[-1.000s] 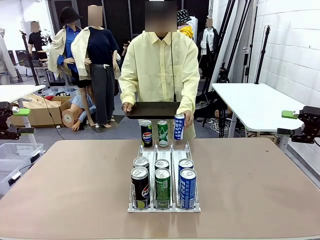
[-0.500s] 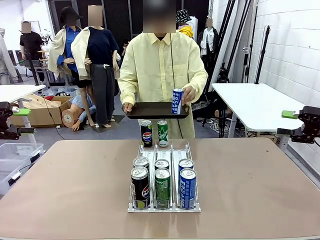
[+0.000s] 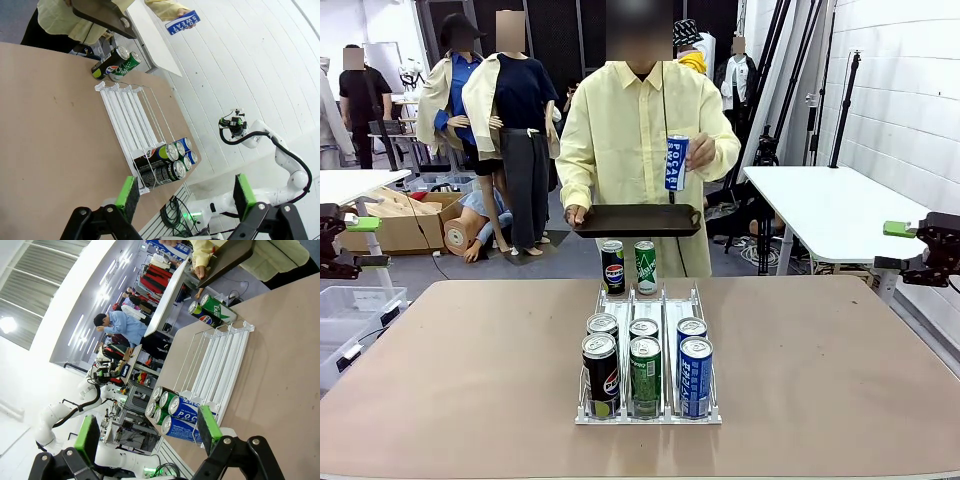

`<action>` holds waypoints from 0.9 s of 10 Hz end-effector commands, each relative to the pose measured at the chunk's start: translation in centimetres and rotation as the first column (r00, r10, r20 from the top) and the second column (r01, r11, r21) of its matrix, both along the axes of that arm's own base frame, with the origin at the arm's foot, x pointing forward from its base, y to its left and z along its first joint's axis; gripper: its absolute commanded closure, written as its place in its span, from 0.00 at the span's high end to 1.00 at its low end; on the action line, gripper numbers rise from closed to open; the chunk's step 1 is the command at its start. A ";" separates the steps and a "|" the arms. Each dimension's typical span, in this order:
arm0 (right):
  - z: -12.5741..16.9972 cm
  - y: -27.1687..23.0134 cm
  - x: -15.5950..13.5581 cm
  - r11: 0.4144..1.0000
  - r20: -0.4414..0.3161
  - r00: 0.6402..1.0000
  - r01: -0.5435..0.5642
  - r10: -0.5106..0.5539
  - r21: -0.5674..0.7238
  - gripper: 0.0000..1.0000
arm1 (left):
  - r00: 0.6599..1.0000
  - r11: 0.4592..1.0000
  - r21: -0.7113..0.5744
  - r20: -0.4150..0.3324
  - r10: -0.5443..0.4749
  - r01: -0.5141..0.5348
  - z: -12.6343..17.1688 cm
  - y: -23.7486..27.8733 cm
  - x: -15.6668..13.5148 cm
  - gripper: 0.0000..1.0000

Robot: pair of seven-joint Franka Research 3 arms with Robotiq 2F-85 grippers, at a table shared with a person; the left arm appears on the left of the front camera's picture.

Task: Retrieve and hand over the desired beverage to the person.
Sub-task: Pick up a can of the same type that the person held from the Automatic Can Dispenser.

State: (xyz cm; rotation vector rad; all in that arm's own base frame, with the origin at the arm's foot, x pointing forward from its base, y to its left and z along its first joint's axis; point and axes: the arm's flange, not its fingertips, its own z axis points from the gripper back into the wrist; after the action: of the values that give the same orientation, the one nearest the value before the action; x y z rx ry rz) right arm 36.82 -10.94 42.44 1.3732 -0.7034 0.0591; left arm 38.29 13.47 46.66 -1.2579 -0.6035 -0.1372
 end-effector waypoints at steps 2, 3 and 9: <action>-0.2 0.3 -0.2 1.000 0.000 1.000 0.001 -0.001 0.017 1.00 | 1.000 1.000 -0.019 0.001 0.003 -0.003 0.1 0.1 -0.2 1.00; -0.2 0.3 -0.2 1.000 0.000 1.000 0.001 -0.001 0.017 1.00 | 1.000 1.000 -0.019 0.001 0.003 -0.003 0.1 0.1 -0.2 1.00; -0.2 0.3 -0.2 1.000 0.000 1.000 0.001 -0.001 0.017 1.00 | 1.000 1.000 -0.019 0.001 0.003 -0.003 0.1 0.1 -0.2 1.00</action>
State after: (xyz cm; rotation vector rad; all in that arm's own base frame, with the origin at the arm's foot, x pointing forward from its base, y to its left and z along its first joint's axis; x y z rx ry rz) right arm 36.82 -10.94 42.44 1.3732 -0.7034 0.0591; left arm 38.29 13.47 46.66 -1.2581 -0.6034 -0.1373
